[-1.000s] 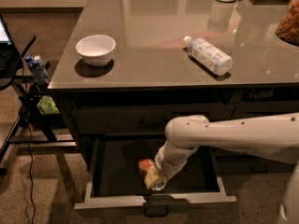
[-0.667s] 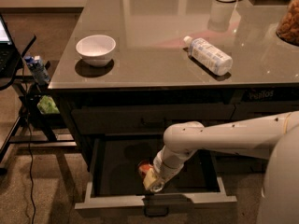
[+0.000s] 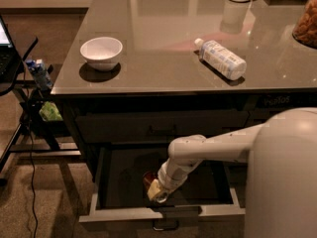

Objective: Place coke can into middle drawer

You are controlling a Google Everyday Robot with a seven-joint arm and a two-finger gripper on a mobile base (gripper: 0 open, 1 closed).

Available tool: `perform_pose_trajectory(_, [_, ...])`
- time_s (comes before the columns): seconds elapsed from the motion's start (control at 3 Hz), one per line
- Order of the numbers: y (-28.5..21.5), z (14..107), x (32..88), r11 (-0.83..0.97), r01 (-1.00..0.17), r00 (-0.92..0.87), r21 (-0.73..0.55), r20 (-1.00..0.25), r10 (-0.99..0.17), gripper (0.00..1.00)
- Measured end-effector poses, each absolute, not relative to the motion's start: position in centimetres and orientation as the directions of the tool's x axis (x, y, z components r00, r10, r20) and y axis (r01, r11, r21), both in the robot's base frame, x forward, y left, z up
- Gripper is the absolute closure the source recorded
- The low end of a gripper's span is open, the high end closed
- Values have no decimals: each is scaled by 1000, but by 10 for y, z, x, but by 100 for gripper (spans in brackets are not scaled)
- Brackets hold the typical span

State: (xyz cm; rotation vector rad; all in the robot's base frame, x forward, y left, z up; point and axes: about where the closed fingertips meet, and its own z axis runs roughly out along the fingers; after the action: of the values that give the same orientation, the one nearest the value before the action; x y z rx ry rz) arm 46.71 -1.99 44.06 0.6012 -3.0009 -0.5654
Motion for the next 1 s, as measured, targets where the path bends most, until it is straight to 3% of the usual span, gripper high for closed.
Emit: perform_pose_trajectory(1.0, [2, 389, 490, 845, -370, -924, 386, -53, -380, 100])
